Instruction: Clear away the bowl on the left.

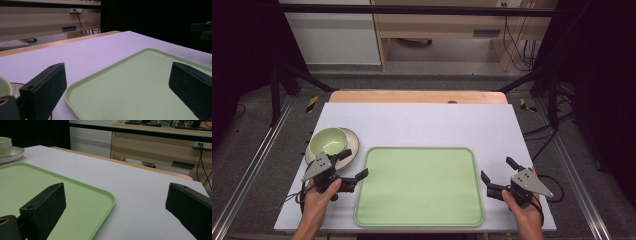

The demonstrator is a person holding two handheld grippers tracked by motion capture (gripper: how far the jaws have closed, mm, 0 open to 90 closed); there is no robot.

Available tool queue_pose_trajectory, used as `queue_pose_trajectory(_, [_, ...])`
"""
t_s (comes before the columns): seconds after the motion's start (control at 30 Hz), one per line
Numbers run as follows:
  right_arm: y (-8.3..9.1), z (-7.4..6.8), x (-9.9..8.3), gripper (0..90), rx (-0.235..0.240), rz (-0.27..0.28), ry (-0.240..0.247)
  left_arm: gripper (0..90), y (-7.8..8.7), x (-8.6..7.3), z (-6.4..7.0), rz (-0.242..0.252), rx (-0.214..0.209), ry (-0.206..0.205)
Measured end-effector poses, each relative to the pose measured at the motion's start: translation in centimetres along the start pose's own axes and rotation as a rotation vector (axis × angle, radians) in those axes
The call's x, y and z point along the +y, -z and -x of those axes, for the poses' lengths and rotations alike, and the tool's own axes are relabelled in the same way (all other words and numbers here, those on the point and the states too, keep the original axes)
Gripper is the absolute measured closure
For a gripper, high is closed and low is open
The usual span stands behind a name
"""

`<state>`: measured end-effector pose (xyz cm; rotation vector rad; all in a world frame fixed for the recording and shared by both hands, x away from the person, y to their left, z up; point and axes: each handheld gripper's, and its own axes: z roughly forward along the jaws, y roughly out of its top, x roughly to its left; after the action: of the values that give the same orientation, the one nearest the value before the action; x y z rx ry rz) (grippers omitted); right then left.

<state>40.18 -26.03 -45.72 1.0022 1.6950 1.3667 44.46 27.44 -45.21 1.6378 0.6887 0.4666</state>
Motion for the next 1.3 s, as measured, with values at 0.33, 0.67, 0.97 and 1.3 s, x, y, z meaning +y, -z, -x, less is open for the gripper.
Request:
queue_pose_trajectory(0.33, [0.0, 0.0, 0.0, 3.5, 0.007, 0.002, 0.006, 1.5, 0.0, 0.2, -0.1, -0.005, -0.002, -0.005])
queue_pose_trajectory(0.67, [-0.1, -0.6, 0.1, 2.9, -0.001, 0.006, 0.005, 2.6, 0.4, 1.2, 0.2, -0.044, 0.038, -0.053])
queue_pose_trajectory(0.97, [-0.2, -0.3, 0.0, 3.1, -0.005, -0.003, -0.003, 3.8, 1.2, 2.8, -0.3, -0.014, 0.056, 0.031])
queue_pose_trajectory(1.3, [-0.1, -0.3, 0.1, 3.3, -0.022, 0.01, -0.017, 5.0, 4.5, 5.7, -3.7, -0.072, 0.227, 0.006])
